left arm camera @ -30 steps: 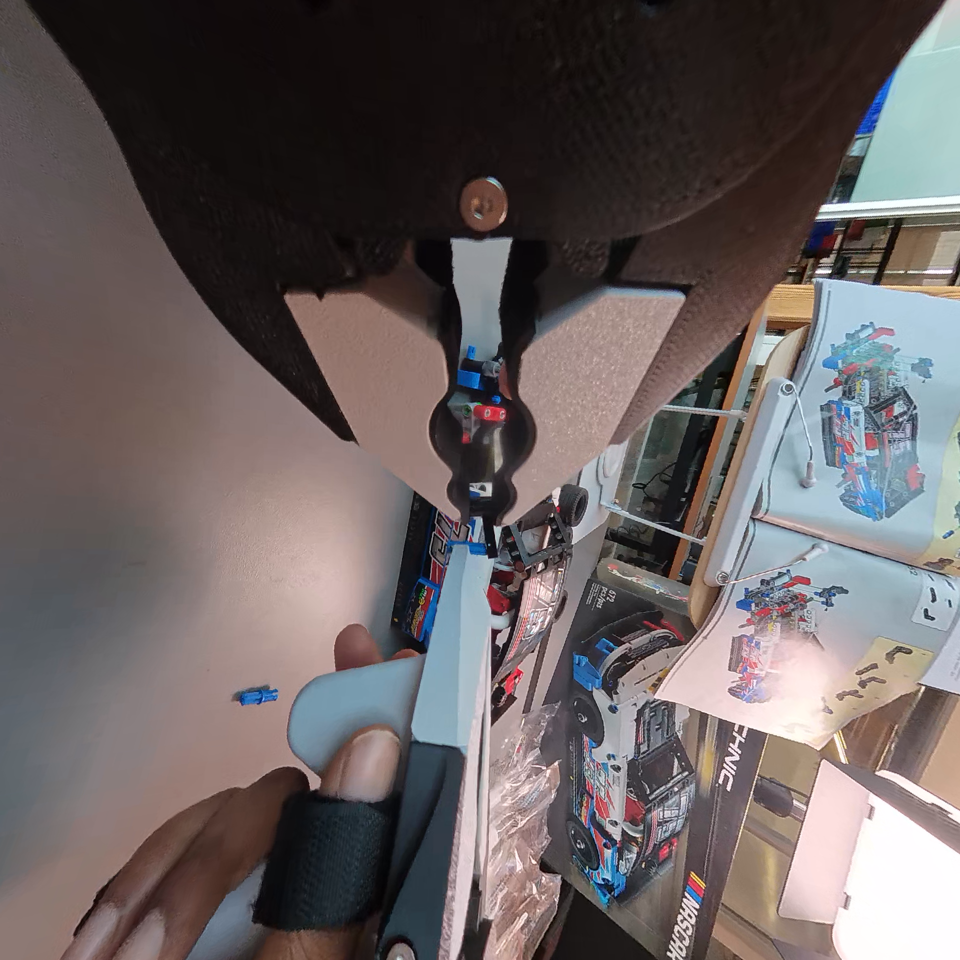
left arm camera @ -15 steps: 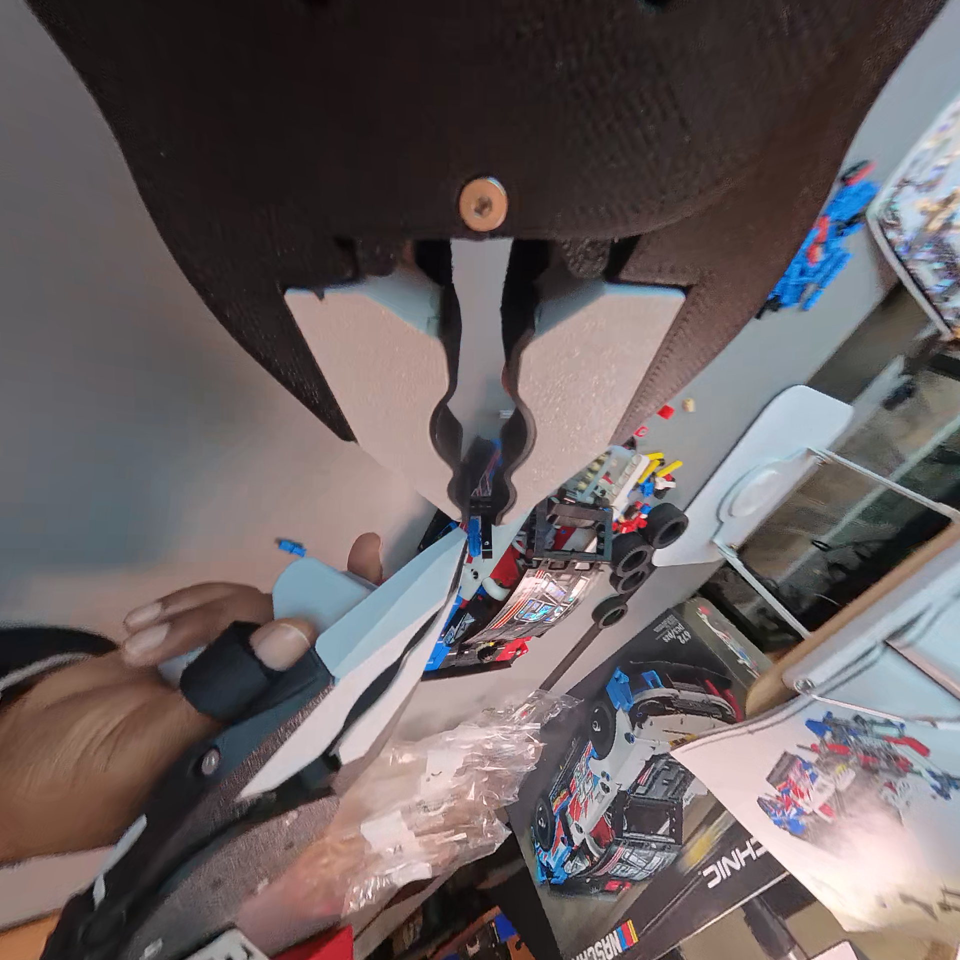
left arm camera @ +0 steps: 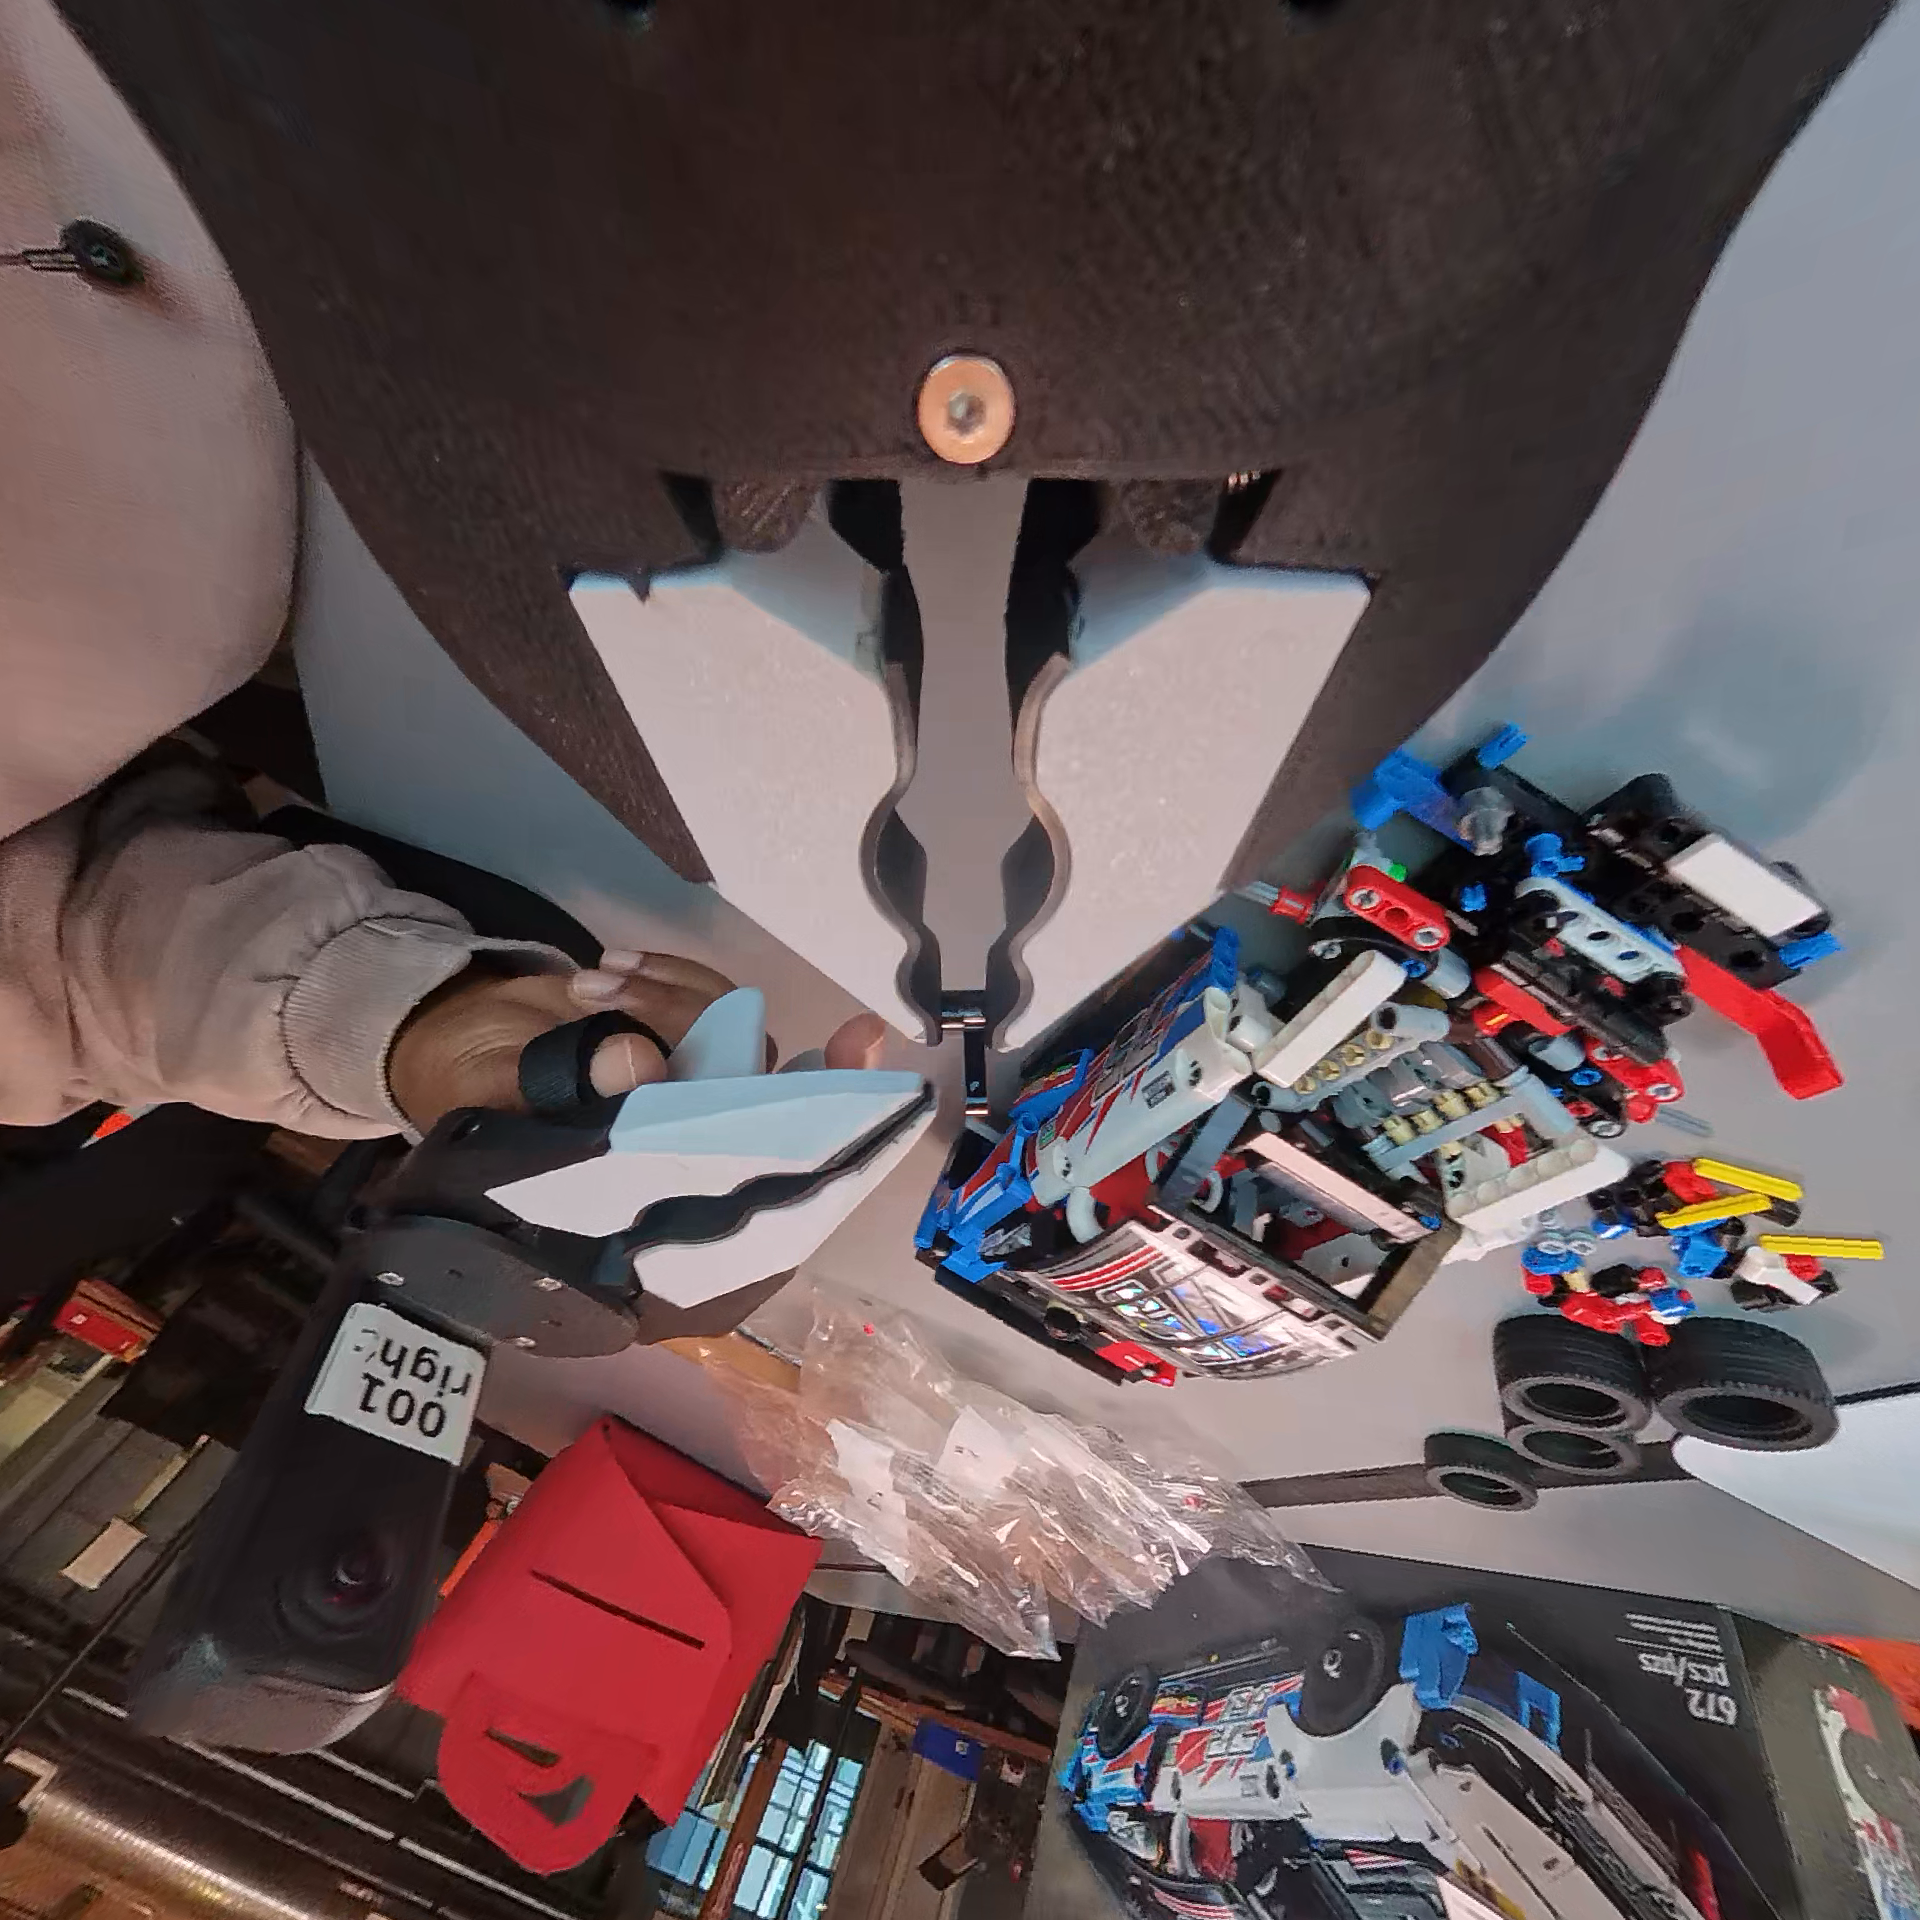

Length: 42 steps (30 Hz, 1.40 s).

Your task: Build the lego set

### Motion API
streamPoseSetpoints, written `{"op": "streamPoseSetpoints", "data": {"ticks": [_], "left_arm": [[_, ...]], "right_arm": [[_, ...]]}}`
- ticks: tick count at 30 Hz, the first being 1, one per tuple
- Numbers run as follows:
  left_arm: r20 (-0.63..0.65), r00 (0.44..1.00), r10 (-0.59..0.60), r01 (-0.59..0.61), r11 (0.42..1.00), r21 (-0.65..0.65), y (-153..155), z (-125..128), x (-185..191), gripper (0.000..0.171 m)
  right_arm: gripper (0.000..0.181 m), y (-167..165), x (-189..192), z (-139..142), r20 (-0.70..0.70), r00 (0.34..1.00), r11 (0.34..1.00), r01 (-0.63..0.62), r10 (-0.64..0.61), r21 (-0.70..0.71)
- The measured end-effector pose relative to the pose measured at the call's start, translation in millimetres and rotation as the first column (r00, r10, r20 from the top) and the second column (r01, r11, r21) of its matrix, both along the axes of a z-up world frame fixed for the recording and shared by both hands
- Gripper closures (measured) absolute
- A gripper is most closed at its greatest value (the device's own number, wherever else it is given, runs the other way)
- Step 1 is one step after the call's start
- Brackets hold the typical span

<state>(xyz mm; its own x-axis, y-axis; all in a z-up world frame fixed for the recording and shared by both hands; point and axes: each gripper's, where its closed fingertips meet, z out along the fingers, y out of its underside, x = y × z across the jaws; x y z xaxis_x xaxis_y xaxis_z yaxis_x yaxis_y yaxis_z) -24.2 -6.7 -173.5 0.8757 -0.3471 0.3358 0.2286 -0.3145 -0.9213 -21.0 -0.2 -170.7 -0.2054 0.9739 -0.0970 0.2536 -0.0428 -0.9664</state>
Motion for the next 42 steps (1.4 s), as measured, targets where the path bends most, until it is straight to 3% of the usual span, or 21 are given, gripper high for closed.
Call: {"op": "streamPoseSetpoints", "data": {"ticks": [6,11,16,25,34,42], "left_arm": [[-0.256,0.947,0.194,-0.200,0.980,0.001,-4,1,-67,0.165],[-0.346,0.936,0.067,-0.141,0.971,-0.194,-11,-40,-73,0.165],[-0.514,0.858,-0.020,-0.162,0.938,-0.307,-20,-66,-79,0.165],[-0.492,0.864,-0.110,-0.085,0.930,-0.358,-29,-69,-68,0.165],[-0.499,0.859,-0.114,-0.084,0.931,-0.356,-32,-69,-72,0.165],[-0.511,0.851,-0.117,-0.081,0.933,-0.350,-33,-69,-72,0.165]], "right_arm": [[0.180,29,6,-3,0.036,0.998,0.999,0.048,-0.047,-0.024],[0.174,23,6,-35,0.201,0.979,0.999,-0.033,0.024,0.041],[0.167,6,1,-64,0.355,0.930,0.968,-0.167,0.093,0.185],[0.163,-17,-16,-71,0.417,0.892,0.930,-0.288,0.175,0.227],[0.158,-51,-35,-85,0.535,0.794,0.854,-0.466,0.288,0.232],[0.164,-66,-24,-90,0.608,0.726,0.800,-0.551,0.321,0.235]]}}
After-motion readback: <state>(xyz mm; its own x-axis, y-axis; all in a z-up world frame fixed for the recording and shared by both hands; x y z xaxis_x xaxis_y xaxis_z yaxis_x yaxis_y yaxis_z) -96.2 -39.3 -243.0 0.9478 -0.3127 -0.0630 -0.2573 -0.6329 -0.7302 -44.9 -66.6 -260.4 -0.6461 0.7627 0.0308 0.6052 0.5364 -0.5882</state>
